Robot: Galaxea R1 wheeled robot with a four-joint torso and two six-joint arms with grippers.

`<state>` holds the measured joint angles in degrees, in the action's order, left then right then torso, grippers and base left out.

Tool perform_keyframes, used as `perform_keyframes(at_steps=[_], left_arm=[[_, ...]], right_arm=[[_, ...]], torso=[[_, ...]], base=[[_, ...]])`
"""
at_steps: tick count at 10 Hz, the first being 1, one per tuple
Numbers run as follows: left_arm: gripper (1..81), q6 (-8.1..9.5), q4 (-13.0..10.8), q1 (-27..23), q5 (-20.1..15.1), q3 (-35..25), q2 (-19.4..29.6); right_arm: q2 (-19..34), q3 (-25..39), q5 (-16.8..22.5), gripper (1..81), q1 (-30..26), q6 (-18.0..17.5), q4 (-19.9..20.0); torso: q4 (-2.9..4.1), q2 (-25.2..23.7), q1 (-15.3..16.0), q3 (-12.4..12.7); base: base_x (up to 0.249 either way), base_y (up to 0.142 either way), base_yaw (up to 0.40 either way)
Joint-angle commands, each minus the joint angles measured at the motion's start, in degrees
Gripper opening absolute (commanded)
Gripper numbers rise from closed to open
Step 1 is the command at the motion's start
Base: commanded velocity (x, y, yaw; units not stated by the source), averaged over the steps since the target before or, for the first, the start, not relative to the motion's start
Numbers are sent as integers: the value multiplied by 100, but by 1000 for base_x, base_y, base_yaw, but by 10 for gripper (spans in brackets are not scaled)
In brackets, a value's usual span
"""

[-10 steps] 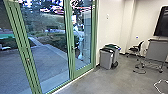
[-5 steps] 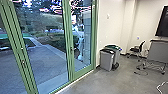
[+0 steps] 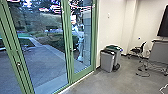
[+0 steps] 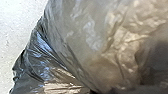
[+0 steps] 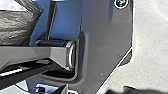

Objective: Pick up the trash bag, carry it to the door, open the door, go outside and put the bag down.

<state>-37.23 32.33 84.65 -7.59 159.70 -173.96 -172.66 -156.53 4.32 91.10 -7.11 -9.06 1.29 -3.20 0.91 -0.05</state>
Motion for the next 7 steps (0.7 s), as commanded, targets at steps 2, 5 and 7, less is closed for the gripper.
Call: perform_keyframes(at_steps=[2,5,7], left_arm=[[10,-12,72,-216,4,-35,-8],[10,-12,54,-216,4,-35,-52],[10,-12,54,-216,4,-35,-52]], right_arm=[[0,-8,298,811,-228,16,-26],[-17,-8,113,811,-175,8,-17],[-17,-8,113,811,-175,8,-17]], torso=[[0,0,0,0],[0,0,0,0],[0,0,0,0]], base=[[166,0,0],[161,0,0],[161,0,0]])
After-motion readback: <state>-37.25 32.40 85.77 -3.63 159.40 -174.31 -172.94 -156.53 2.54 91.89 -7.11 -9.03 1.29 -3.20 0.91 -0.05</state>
